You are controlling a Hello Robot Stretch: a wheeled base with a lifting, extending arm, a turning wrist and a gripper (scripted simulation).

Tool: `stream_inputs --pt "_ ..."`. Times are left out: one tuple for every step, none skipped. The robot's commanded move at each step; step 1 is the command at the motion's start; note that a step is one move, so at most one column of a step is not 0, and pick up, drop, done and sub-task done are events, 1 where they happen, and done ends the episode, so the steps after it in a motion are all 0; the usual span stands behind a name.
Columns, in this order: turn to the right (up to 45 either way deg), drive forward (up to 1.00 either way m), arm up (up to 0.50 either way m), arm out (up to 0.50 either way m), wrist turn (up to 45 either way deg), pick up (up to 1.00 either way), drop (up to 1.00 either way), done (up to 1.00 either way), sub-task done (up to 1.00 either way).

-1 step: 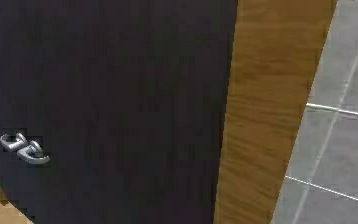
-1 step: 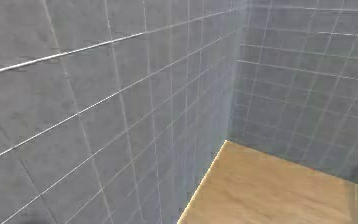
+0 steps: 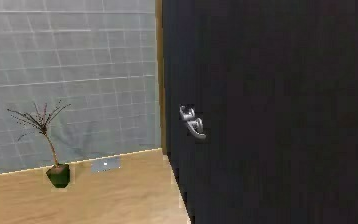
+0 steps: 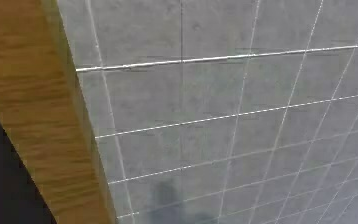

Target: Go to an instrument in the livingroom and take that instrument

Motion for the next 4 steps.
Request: stream_inputs --pt "-45.0 0.00 0.00 0.00 0.0 0.00 0.00 0.00 0.00" --pt "-36.0 0.00 0.00 0.00 0.0 0.00 0.00 0.00 0.00" --pt "0.0 0.65 0.00 0.00 0.0 0.00 0.00 0.00 0.00" --pt "-18.0 0.00 0.00 0.00 0.0 0.00 0.00 0.00 0.00"
